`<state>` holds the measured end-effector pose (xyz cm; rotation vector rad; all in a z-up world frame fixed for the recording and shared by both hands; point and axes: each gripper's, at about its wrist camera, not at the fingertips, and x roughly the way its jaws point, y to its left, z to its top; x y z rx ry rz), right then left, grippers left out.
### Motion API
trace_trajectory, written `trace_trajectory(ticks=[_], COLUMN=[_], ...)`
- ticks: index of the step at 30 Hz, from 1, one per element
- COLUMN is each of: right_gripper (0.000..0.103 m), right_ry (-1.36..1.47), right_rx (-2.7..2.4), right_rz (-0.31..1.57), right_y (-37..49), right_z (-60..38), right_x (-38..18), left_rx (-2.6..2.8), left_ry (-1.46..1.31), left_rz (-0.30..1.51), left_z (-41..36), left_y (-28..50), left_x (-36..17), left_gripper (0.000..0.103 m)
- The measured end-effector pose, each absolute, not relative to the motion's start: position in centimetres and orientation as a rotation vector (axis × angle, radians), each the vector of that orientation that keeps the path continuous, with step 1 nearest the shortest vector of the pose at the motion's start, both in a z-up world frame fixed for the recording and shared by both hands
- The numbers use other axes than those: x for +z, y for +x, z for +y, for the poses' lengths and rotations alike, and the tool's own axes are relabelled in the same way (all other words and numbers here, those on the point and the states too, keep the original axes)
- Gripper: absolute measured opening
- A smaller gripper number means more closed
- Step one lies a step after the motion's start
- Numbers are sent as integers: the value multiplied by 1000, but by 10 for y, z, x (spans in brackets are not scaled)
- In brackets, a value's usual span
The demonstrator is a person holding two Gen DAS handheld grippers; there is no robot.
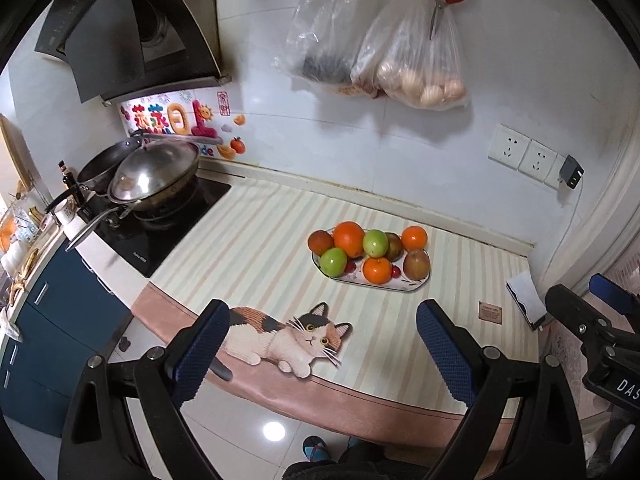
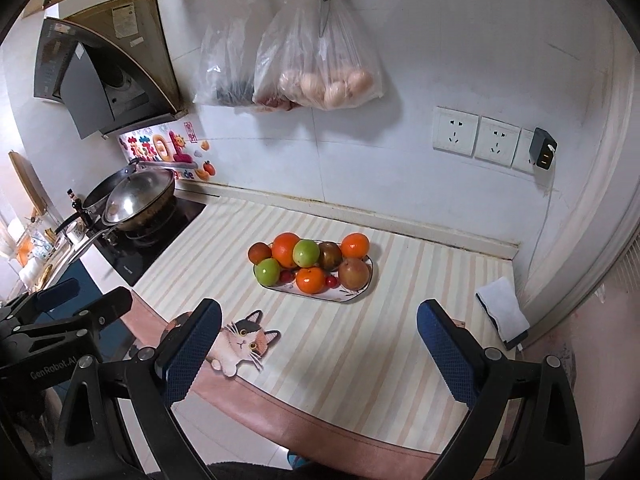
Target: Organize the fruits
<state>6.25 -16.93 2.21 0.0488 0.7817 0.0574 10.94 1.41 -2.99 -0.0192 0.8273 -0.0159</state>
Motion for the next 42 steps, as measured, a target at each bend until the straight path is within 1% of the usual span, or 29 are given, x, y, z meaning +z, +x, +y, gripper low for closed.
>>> trace_trajectory(ticks=[9, 14, 33, 42], right_gripper=[100, 100, 100, 100], right_ry=[50, 55, 92, 82], right_rx=[61, 70, 59, 41], right_rz=[784, 804, 875, 912], right_y=[61, 70, 178, 210], right_z=[-166, -165, -179, -185], right_x=[26, 18, -50, -78], left_rx=[-20, -12, 54, 81], left_ry=[-26, -21, 21, 41], left_rz=[833, 843, 911, 945], left_z=[18, 16, 0, -8], left_y=[107, 119, 202, 231], left_x=[-28, -34, -85, -107], left_gripper=[96, 96, 96, 96])
